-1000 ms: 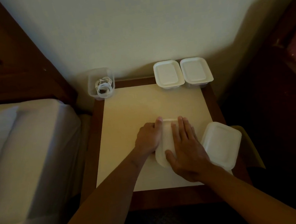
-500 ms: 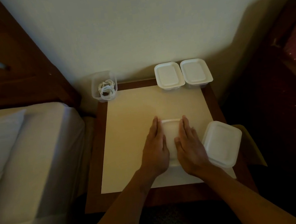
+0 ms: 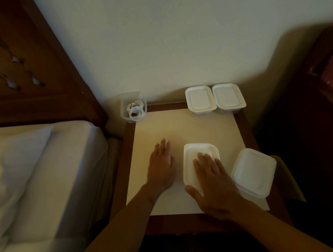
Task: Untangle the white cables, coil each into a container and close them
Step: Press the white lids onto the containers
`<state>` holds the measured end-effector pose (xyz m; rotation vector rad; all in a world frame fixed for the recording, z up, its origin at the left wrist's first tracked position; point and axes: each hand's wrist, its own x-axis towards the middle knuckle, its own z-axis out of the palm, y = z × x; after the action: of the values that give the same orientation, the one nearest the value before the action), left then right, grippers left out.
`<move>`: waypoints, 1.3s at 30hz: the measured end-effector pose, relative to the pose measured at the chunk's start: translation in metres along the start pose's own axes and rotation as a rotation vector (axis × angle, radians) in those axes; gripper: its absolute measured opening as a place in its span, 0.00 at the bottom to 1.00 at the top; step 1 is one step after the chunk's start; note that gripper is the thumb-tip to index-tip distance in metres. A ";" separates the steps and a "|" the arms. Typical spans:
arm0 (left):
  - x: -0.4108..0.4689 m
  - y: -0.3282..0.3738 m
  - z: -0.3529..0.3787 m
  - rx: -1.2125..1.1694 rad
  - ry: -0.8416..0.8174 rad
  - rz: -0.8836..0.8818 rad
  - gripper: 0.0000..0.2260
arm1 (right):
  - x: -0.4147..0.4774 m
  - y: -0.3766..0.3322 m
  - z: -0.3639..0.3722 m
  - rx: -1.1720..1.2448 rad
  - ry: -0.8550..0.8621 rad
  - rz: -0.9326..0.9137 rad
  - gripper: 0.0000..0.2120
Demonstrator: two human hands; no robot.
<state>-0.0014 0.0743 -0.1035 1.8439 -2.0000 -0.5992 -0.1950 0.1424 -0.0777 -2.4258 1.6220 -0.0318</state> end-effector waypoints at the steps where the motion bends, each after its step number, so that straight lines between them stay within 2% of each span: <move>1: 0.004 -0.010 -0.002 0.079 -0.016 -0.013 0.25 | 0.002 -0.001 0.002 -0.012 -0.013 -0.012 0.45; 4: 0.018 -0.036 -0.010 0.267 -0.094 -0.037 0.26 | 0.027 0.001 -0.001 -0.040 -0.005 -0.046 0.43; 7: 0.030 -0.052 -0.013 0.358 -0.132 -0.002 0.27 | 0.073 0.003 -0.006 -0.031 0.000 -0.078 0.40; 12: 0.038 -0.063 -0.009 0.405 -0.087 0.072 0.29 | 0.160 0.008 -0.010 -0.040 0.033 -0.115 0.38; 19: 0.039 -0.065 -0.002 0.397 -0.045 0.074 0.30 | 0.265 0.016 -0.019 -0.096 0.062 -0.076 0.37; 31: 0.038 -0.061 -0.006 0.405 -0.055 0.075 0.30 | 0.297 0.030 -0.030 -0.106 0.059 -0.027 0.36; 33: 0.037 -0.061 -0.006 0.399 -0.053 0.081 0.30 | 0.294 0.022 -0.034 -0.113 0.133 -0.082 0.35; 36: 0.037 -0.062 -0.004 0.407 -0.043 0.087 0.30 | 0.292 -0.005 -0.039 -0.114 0.292 -0.276 0.28; 39: 0.037 -0.063 -0.004 0.411 -0.037 0.088 0.30 | 0.296 -0.033 -0.035 -0.094 0.296 -0.411 0.22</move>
<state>0.0502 0.0334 -0.1347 1.9600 -2.3521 -0.2053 -0.0546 -0.1225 -0.0681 -2.8988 1.2141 -0.4060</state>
